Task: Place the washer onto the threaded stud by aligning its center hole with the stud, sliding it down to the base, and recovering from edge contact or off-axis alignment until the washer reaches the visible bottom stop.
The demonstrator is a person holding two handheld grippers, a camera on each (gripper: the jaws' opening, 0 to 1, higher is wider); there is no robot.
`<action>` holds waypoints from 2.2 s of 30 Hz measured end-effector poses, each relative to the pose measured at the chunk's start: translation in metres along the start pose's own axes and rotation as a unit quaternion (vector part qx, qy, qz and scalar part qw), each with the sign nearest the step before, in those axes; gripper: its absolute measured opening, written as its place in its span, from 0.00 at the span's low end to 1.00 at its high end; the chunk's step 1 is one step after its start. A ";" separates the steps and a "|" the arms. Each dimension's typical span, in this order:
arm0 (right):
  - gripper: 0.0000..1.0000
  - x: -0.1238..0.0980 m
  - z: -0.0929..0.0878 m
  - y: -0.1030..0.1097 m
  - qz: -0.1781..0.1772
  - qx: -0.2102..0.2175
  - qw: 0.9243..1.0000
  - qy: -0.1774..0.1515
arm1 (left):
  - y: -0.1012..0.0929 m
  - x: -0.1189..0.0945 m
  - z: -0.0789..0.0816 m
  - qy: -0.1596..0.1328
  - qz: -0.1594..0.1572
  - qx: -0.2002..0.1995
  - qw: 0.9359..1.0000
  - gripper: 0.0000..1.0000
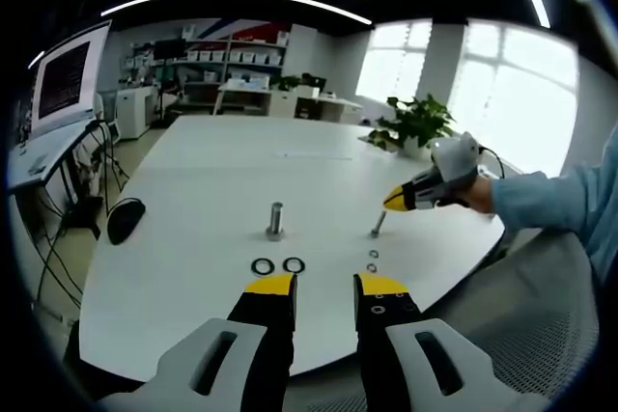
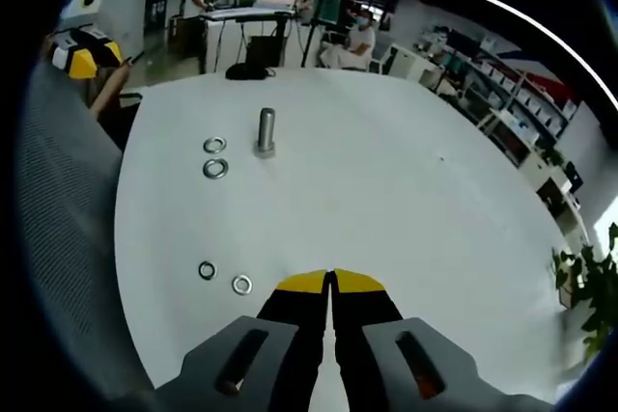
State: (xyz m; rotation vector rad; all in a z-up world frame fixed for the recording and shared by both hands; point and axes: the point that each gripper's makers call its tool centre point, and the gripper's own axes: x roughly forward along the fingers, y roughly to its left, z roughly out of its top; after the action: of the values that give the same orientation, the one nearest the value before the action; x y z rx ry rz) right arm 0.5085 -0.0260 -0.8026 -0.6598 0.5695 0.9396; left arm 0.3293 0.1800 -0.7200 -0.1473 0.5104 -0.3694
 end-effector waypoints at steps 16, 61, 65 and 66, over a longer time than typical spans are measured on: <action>0.03 0.010 0.001 0.067 0.132 -0.027 0.991 0.014 | 0.001 0.000 0.000 0.000 0.002 -0.003 1.000 0.21; 0.27 0.032 -0.027 0.120 0.184 -0.068 0.977 0.082 | 0.000 0.000 0.000 -0.003 0.000 -0.001 1.000 0.21; 0.26 0.032 -0.025 0.122 0.188 -0.063 0.977 0.075 | 0.000 0.000 0.000 -0.003 0.000 -0.001 1.000 0.21; 0.26 0.032 -0.025 0.122 0.188 -0.059 0.978 0.074 | 0.000 0.000 0.000 -0.003 0.000 -0.001 1.000 0.21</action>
State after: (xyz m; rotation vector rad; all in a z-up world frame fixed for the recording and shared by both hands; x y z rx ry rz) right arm 0.4142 0.0252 -0.8739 -0.7483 0.7935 1.2928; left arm 0.3294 0.1803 -0.7195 -0.1501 0.5054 -0.3692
